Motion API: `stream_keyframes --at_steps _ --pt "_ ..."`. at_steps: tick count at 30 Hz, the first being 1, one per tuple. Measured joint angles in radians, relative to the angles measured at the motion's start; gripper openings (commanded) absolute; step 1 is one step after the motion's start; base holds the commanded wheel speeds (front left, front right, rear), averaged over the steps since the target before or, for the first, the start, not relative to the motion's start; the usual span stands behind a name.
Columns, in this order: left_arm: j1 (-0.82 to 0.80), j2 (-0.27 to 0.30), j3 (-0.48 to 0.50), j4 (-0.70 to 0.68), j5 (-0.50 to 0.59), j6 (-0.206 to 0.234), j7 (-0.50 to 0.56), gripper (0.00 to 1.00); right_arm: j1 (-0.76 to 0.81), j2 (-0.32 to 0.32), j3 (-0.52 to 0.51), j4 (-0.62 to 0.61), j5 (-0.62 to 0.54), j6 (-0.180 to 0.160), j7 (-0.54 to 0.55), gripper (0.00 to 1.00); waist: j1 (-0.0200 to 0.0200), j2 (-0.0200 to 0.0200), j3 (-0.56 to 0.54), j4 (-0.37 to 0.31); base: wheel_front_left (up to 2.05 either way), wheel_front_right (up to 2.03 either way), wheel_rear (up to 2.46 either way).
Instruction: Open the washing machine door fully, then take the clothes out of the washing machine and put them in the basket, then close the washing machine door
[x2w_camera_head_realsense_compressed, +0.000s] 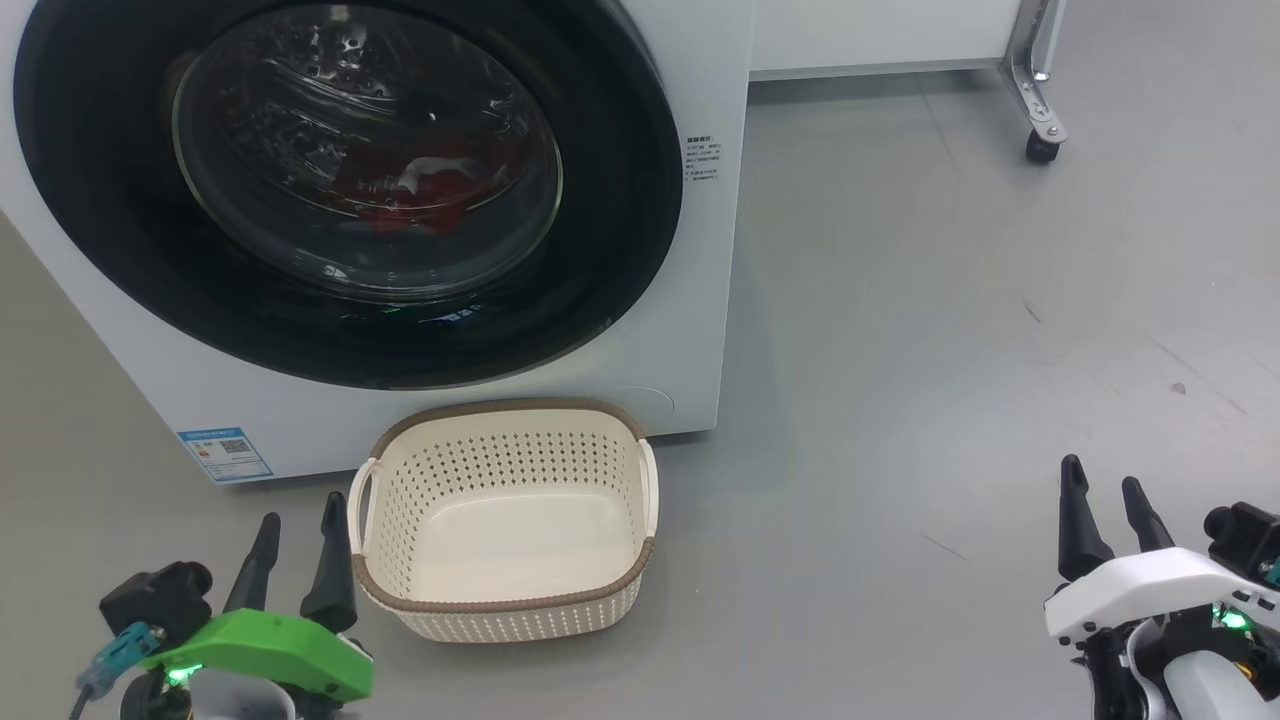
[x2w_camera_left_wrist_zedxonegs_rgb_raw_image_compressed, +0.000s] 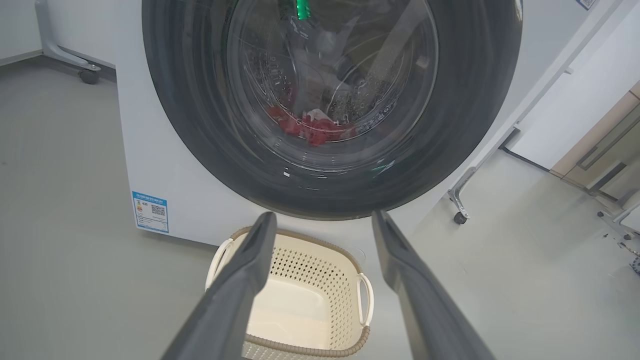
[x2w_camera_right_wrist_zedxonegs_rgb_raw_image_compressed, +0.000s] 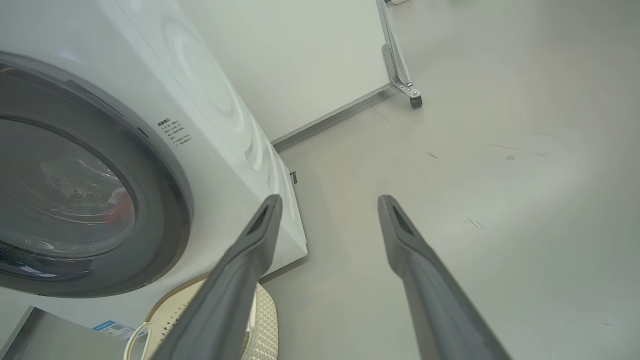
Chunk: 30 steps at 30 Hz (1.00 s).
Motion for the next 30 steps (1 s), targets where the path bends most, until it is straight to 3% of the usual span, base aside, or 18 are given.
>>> stream_keyframes --at_steps 30 --pt "-0.007 -0.026 -0.021 0.075 0.363 0.077 -0.103 1.0 -0.01 0.008 0.142 -0.001 -0.427 -0.052 -0.099 1.0 0.0 0.0 0.004 0.006 0.0 0.0 0.0"
